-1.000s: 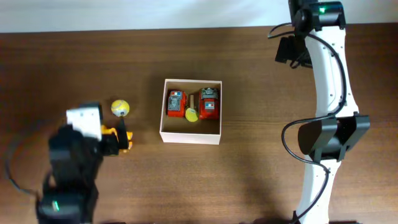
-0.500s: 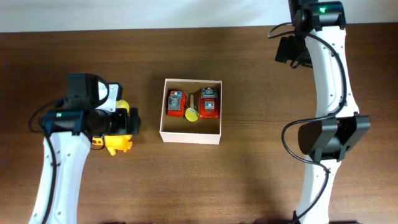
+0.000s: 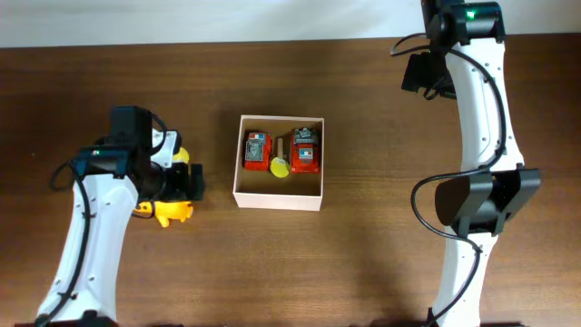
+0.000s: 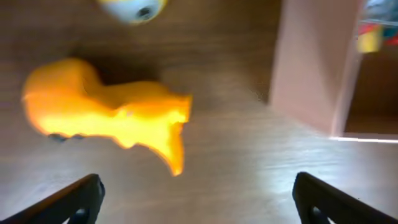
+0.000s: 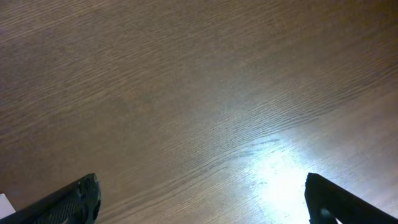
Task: Pack container
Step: 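Move the left gripper down over the orange rubber duck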
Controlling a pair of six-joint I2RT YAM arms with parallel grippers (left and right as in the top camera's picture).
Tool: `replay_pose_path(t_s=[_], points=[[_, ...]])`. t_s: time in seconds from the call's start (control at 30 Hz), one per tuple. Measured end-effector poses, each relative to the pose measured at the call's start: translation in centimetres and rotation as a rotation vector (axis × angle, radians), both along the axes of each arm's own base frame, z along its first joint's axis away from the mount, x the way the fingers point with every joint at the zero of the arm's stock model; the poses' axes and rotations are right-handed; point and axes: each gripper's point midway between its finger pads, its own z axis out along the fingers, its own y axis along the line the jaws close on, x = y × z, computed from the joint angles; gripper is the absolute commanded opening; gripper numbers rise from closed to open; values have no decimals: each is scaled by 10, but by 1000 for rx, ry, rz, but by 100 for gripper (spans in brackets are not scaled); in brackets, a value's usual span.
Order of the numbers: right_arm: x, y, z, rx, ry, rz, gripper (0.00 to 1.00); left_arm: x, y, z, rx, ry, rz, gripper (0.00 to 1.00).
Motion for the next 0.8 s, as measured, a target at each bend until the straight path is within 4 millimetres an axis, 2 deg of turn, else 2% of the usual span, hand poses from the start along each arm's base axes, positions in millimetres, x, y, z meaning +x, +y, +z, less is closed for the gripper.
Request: replay_pose_path(t_s=[0.1,0.13,0.3,0.37,0.5,0.67,0.73,0.8], points=[[0,0,0,0,0,0,99,0,10,-9,53,36,18,89],[0,0,0,0,0,0,99,0,12,-13,66,50,23,84],[0,0,0,0,0,0,99,1,24,-34,130,121,35,80],[0,0,0,0,0,0,99,5,28,-42,150,134,37,74],[0,0,0,0,0,0,99,13,32,-56,174,148,40,68],[0,0,0,0,0,0,99,25,34,-61,183,118,46,54],[0,0,0,0,0,0,99,30,35,-61,185,98,56,41],[0,0,0,0,0,0,99,31,35,-60,187,93,63,41]])
